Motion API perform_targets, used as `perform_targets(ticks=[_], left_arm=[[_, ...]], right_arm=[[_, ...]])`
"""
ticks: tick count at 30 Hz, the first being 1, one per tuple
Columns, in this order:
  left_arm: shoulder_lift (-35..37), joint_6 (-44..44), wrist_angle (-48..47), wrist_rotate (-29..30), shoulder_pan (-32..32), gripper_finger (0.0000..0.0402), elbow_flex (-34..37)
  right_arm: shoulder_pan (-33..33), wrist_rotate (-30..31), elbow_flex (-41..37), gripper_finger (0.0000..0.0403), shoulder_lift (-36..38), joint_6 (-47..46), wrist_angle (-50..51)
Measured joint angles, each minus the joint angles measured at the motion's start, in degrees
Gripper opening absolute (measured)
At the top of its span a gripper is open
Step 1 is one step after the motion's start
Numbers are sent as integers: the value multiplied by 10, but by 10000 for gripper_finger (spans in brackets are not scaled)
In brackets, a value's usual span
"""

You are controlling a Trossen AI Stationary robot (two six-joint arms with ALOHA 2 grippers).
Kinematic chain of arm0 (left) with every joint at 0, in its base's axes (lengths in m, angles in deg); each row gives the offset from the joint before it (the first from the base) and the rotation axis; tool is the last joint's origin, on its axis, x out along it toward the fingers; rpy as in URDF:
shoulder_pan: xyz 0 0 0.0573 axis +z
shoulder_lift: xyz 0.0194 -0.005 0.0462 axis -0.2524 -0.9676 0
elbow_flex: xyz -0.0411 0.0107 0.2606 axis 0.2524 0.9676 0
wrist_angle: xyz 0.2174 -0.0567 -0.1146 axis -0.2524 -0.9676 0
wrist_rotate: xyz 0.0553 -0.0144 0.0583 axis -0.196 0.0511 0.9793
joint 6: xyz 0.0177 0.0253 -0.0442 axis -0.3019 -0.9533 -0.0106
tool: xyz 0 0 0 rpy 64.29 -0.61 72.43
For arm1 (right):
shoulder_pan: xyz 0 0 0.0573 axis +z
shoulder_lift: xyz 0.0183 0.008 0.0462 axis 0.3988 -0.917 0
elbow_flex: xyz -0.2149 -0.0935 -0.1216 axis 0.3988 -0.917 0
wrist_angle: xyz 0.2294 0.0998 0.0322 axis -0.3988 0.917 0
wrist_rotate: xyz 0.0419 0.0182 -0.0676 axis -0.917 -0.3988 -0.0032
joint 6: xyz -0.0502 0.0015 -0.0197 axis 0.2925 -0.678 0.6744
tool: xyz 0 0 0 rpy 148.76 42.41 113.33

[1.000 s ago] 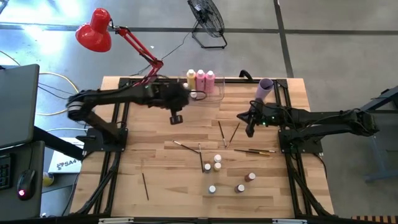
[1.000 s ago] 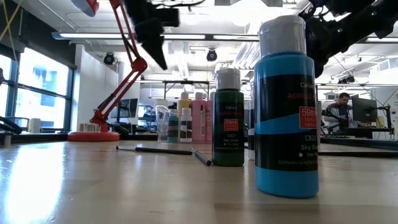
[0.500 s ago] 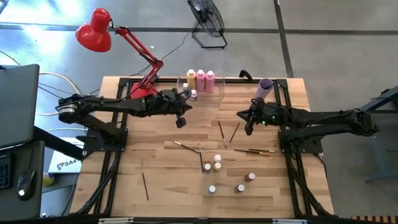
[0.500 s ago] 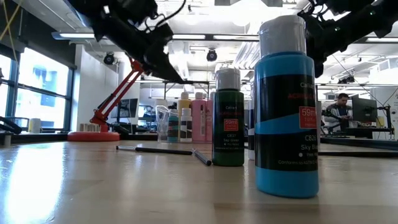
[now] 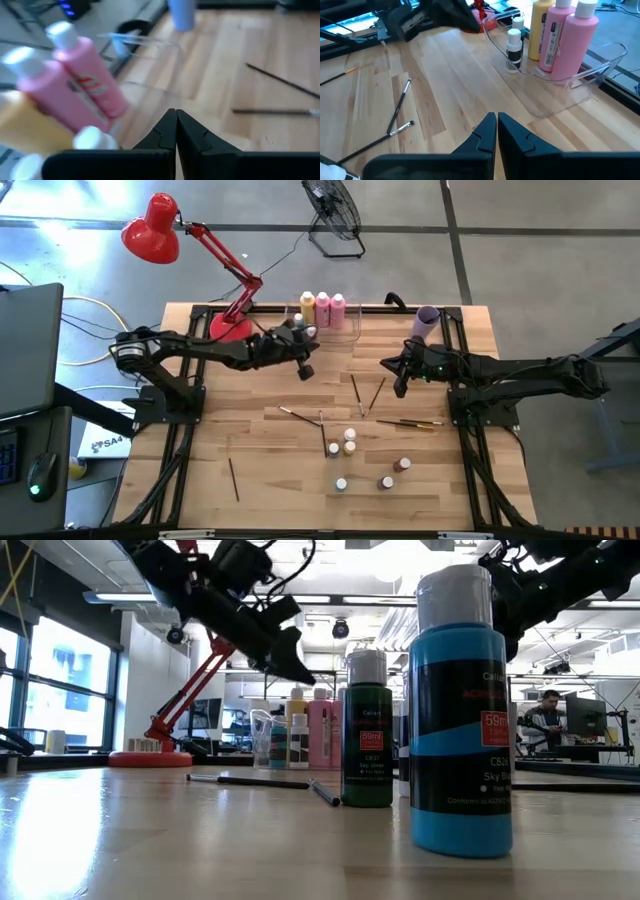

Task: Pick & Place Paint Supplies
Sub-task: Put the small white paint bottle into the transparent bin

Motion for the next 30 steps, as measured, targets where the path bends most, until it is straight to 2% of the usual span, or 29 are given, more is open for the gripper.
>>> perform_targets(ticks=[7, 18, 27, 30], left_arm=[[-7, 16, -125, 87, 0, 0, -69], [-65, 26, -164, 87, 14, 0, -106], [-69, 51, -175, 76, 43, 0, -109], [-69, 51, -177, 51, 53, 0, -109]], right_arm=[[0, 0, 0, 8, 0, 15, 0], [0, 0, 0, 8, 0, 15, -5], [0, 0, 0, 8, 0, 15, -5], [0, 0, 0, 8, 0, 15, -5]])
